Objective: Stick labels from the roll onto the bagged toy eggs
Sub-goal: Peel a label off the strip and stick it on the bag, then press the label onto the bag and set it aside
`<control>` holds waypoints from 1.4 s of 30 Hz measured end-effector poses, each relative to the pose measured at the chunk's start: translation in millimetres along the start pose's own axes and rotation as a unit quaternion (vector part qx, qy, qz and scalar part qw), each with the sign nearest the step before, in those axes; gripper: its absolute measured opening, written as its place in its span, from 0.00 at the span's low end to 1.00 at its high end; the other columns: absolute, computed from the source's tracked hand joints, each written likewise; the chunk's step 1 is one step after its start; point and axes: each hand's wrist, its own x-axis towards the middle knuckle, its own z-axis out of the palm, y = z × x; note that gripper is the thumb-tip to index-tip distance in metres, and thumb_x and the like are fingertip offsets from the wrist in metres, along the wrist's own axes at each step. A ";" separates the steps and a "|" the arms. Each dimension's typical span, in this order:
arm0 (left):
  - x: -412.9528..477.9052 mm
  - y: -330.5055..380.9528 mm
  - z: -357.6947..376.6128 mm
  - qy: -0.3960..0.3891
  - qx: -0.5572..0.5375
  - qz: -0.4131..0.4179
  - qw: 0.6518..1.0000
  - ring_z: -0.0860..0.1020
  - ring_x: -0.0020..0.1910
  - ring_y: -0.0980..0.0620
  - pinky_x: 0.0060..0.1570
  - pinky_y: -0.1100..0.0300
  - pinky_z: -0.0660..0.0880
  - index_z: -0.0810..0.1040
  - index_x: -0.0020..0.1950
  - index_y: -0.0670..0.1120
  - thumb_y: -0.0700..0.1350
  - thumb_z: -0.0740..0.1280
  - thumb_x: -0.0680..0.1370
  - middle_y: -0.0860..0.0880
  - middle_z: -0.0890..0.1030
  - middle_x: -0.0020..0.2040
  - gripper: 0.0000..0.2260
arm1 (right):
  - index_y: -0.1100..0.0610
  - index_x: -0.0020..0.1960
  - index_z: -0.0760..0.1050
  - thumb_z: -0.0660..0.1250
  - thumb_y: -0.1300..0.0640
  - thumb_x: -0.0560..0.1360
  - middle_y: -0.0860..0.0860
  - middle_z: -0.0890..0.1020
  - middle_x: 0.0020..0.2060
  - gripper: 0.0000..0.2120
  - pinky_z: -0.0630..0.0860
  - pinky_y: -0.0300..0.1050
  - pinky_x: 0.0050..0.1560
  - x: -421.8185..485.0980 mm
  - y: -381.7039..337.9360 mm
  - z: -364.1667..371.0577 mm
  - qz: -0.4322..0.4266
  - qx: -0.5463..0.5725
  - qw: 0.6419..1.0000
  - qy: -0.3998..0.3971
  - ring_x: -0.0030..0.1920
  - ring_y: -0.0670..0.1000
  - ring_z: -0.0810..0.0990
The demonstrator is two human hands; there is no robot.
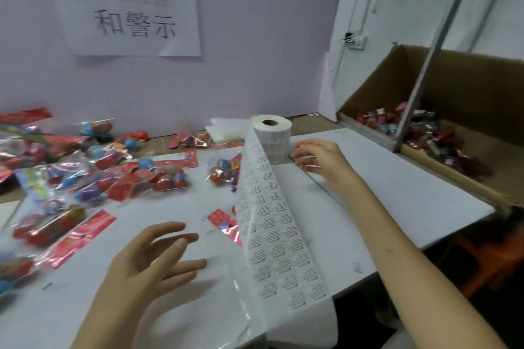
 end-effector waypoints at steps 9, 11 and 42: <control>-1.7 -3.3 2.9 0.053 0.062 -0.031 0.996 0.87 0.45 0.38 0.45 0.52 0.86 0.81 0.59 0.45 0.39 0.69 0.81 0.44 0.88 0.50 0.07 | 0.47 0.68 0.71 0.71 0.45 0.78 0.46 0.78 0.58 0.21 0.78 0.49 0.53 -78.6 -1.7 41.0 -0.012 -0.204 0.977 -0.063 0.55 0.49 0.80; -3.3 -2.4 2.0 0.054 0.061 -0.033 0.996 0.87 0.45 0.38 0.45 0.52 0.85 0.81 0.59 0.45 0.39 0.69 0.81 0.43 0.88 0.50 0.07 | 0.46 0.70 0.69 0.71 0.44 0.77 0.47 0.80 0.59 0.25 0.80 0.53 0.55 -101.5 11.3 34.3 0.018 -0.155 0.986 -0.053 0.55 0.51 0.82; -15.3 -2.0 37.5 -0.233 0.072 -0.018 0.970 0.81 0.50 0.34 0.54 0.50 0.82 0.75 0.72 0.63 0.40 0.72 0.76 0.35 0.85 0.52 0.28 | 0.41 0.51 0.79 0.77 0.42 0.67 0.41 0.74 0.66 0.14 0.67 0.25 0.61 -234.5 39.4 31.6 -0.275 -0.195 0.941 -0.018 0.69 0.44 0.74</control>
